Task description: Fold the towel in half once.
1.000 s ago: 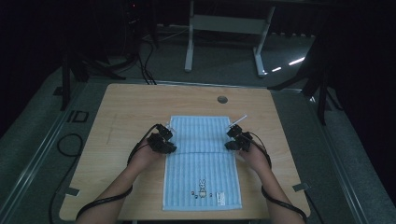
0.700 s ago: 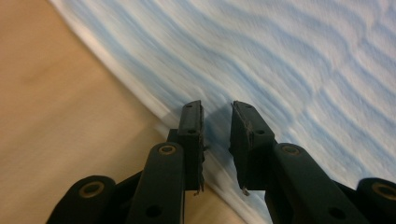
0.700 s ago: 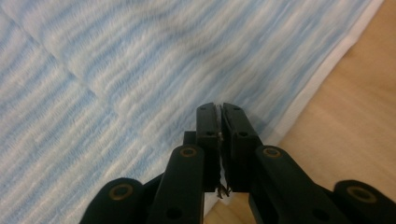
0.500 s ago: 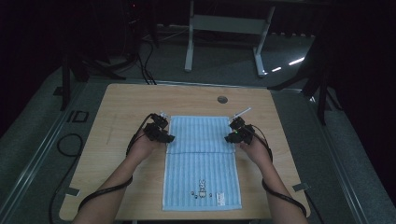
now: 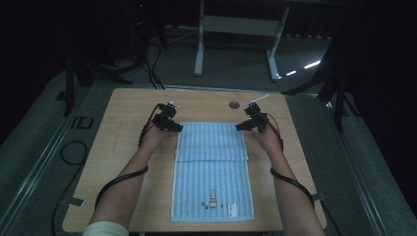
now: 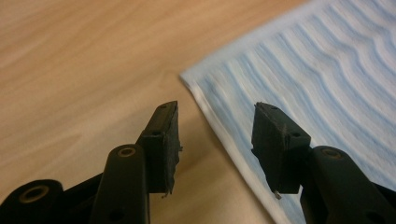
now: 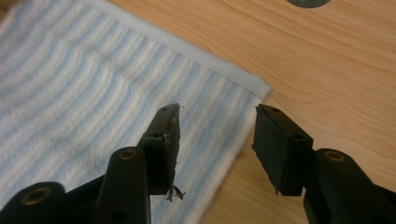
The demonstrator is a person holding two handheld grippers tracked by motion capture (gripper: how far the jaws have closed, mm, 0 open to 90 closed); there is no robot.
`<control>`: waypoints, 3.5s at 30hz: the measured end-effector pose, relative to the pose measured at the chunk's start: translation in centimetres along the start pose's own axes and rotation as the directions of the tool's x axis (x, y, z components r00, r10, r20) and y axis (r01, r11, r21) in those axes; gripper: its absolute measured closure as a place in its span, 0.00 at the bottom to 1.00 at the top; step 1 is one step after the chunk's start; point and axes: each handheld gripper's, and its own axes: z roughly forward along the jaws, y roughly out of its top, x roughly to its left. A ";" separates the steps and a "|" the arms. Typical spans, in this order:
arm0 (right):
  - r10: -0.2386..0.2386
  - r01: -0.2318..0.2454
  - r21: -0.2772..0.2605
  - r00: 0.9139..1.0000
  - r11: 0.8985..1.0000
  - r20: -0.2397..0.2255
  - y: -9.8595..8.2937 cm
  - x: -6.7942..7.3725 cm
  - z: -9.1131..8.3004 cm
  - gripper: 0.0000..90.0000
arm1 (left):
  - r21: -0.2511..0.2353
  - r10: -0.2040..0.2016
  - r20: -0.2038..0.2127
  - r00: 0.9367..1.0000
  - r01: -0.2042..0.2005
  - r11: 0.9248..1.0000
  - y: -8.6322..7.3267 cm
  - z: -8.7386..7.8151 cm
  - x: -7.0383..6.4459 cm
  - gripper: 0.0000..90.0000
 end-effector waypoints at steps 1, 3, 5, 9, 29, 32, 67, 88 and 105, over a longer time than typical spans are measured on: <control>0.011 -0.011 0.021 1.000 1.000 0.016 -0.1 -0.3 0.7 0.54 | 0.010 -0.003 -0.001 1.000 0.003 1.000 0.0 0.3 0.0 0.55; 0.031 -0.032 0.028 0.999 0.999 0.022 -0.3 -0.5 1.5 0.53 | 0.018 -0.001 -0.011 1.000 0.001 1.000 -0.1 0.9 0.0 0.55; 0.055 -0.057 0.040 0.997 0.998 0.050 -0.3 -0.8 2.2 0.52 | 0.020 -0.004 -0.002 1.000 0.004 1.000 -0.1 1.2 -0.1 0.55; 0.082 -0.085 0.049 0.994 0.995 0.066 -0.5 -1.3 3.1 0.52 | -0.009 0.013 -0.003 1.000 -0.013 1.000 -0.1 1.7 -0.5 0.55; -0.054 0.046 0.084 0.994 0.995 0.094 0.7 0.5 5.1 0.96 | -0.002 0.047 0.046 0.998 -0.047 0.999 0.5 3.0 -1.0 0.95; -0.056 0.049 0.069 0.994 0.996 0.093 0.8 0.5 4.8 0.96 | -0.039 0.040 0.061 0.997 -0.038 0.999 0.4 2.5 -0.9 0.96; -0.150 0.194 -0.274 0.973 0.942 0.173 9.6 2.7 -12.9 0.96 | -0.330 0.165 -0.016 0.986 -0.161 0.930 8.0 -15.2 -2.6 0.96; -0.264 0.249 -0.346 0.965 0.905 0.005 -7.3 6.0 -12.0 0.96 | -0.296 0.259 0.159 0.953 -0.204 0.933 -5.8 -12.9 -6.5 0.96; -0.228 0.212 -0.171 0.971 0.962 -0.079 -13.4 6.7 -4.4 0.96 | -0.113 0.189 0.238 0.953 -0.166 0.980 -12.8 -6.3 -7.1 0.96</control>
